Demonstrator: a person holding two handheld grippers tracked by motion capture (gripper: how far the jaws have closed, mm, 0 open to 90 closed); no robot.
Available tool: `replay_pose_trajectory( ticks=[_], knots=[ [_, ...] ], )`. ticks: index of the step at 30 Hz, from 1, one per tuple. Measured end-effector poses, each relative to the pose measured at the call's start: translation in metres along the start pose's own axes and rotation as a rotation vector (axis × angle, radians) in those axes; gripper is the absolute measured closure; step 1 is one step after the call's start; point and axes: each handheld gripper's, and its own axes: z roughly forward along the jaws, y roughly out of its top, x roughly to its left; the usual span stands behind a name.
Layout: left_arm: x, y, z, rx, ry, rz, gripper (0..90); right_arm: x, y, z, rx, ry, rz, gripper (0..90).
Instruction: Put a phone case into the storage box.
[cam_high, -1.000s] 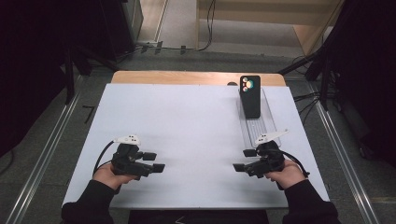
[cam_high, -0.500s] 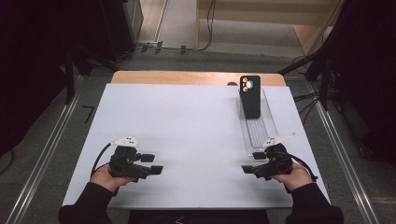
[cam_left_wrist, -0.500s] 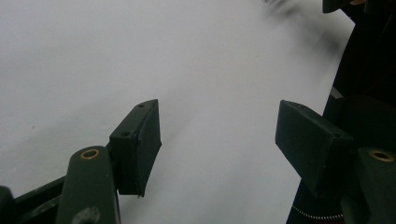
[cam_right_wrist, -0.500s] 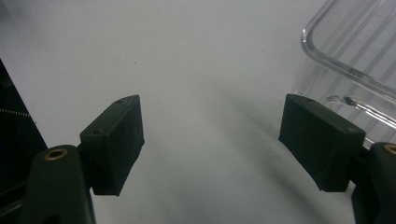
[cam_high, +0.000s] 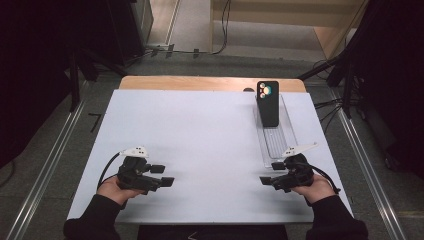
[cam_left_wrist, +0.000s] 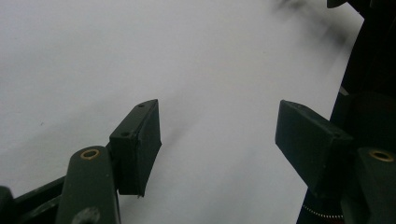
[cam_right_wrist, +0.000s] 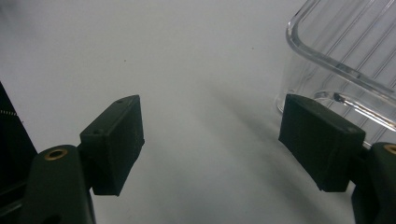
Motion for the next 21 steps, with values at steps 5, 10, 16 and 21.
replay_pose_trajectory(
  ticks=[5,10,16,21],
  knots=[
    [-0.0004,0.0000,0.0007,0.002,0.003,0.001,31.3,0.0004,0.0000,0.0002,0.001,0.001,0.000,20.2],
    [-0.0004,0.0000,0.0005,0.002,0.002,0.001,31.3,0.0005,-0.0001,0.0003,0.003,0.004,-0.003,20.2],
    [0.0001,-0.0001,0.0002,0.004,-0.001,0.002,31.3,0.0007,-0.0002,0.0005,0.004,0.005,-0.006,20.1],
    [0.0006,0.0000,-0.0002,0.006,0.001,-0.002,31.3,0.0017,-0.0003,0.0007,0.006,0.002,-0.011,20.2]
  ],
)
